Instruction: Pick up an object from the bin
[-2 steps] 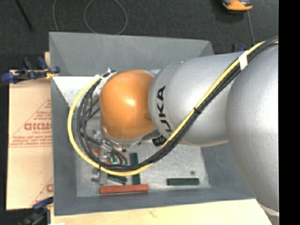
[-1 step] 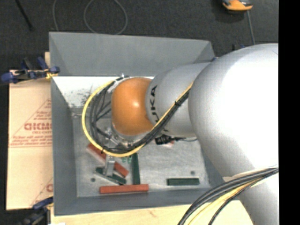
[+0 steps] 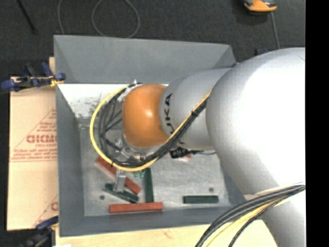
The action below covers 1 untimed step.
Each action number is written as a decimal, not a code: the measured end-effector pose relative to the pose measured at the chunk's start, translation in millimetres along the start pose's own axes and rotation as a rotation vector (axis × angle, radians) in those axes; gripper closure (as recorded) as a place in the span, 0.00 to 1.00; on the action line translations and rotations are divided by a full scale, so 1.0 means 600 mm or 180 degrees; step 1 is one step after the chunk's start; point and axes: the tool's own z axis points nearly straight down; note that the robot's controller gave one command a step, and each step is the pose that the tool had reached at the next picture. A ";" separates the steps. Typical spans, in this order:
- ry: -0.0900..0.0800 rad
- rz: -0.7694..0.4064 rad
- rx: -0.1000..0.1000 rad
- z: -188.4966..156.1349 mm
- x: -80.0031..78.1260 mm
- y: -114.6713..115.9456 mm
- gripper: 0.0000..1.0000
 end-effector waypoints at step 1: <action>-0.0008 0.0870 -0.0003 -0.004 -0.007 0.034 0.00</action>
Offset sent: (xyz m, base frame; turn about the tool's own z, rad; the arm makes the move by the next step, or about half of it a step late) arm 0.0048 0.0198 0.0012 0.2758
